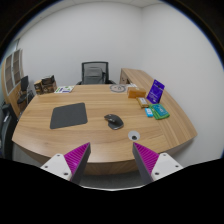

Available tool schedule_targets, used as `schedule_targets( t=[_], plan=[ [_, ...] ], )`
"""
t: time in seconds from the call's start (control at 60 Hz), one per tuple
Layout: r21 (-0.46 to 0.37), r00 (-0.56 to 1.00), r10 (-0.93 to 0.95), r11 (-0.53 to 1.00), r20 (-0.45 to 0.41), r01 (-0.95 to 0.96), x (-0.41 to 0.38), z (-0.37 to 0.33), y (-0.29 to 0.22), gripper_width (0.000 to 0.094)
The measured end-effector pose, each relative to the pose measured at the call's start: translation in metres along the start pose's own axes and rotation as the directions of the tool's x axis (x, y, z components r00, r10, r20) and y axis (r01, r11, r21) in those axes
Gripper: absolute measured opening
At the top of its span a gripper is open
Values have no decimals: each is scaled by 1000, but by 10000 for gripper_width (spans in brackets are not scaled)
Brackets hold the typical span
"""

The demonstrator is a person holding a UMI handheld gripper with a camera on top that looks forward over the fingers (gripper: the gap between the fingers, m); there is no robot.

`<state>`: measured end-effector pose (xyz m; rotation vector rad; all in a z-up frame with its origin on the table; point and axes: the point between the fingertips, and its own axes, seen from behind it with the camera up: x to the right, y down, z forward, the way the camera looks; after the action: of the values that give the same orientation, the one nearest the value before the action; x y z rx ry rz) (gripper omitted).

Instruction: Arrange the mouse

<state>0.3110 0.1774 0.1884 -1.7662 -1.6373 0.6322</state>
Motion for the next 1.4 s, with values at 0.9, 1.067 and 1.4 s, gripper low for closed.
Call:
schedule_targets(
  t=[0.9, 1.067, 1.4],
  plan=[
    [-49, 990, -94, 994, 108, 99, 28, 274, -35, 859],
    [-67, 988, -90, 993, 126, 99, 25, 305, -33, 860],
    [-92, 990, -31, 995, 140, 44, 27, 350, -43, 863]
  ],
)
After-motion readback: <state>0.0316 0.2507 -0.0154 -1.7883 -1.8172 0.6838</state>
